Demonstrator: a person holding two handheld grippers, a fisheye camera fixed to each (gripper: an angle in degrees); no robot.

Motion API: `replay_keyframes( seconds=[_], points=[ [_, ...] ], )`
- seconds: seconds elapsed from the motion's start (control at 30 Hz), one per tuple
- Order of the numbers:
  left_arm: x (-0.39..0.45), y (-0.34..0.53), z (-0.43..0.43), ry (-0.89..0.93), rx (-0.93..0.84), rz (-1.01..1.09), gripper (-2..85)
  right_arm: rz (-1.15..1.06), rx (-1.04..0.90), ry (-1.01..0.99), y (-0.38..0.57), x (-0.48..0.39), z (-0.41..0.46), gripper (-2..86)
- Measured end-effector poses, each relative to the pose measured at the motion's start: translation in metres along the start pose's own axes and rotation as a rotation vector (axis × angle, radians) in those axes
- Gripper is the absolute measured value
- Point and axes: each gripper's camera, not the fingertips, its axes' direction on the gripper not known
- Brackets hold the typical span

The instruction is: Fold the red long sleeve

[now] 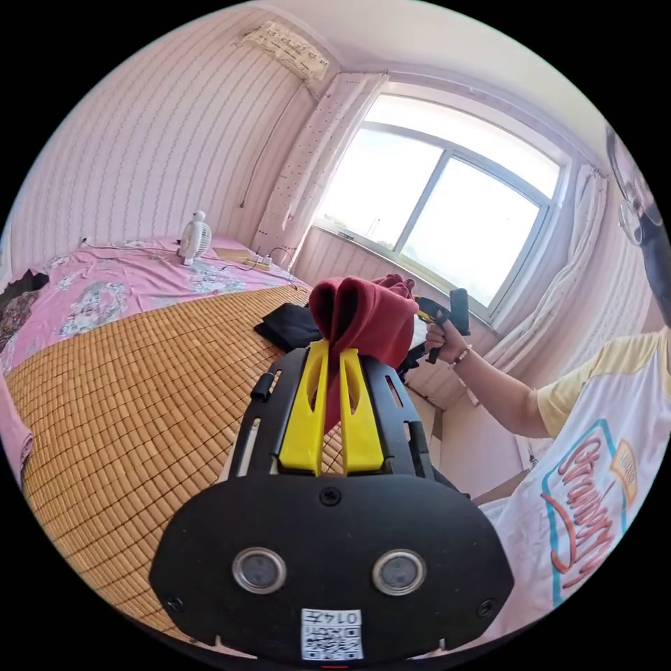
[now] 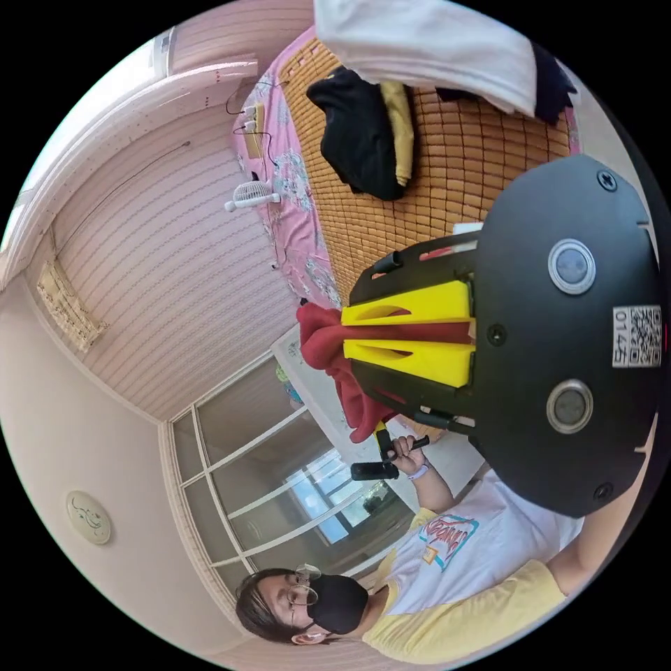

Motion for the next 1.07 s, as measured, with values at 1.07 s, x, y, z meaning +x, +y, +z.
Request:
replay_keyframes(
  seconds=[1.07],
  points=[
    [-0.103, 0.197, -0.266, -0.664, 0.037, -0.627, 6.6, -0.103, -0.489, 0.061, 0.073, -0.195, 0.267, 12.6]
  ],
)
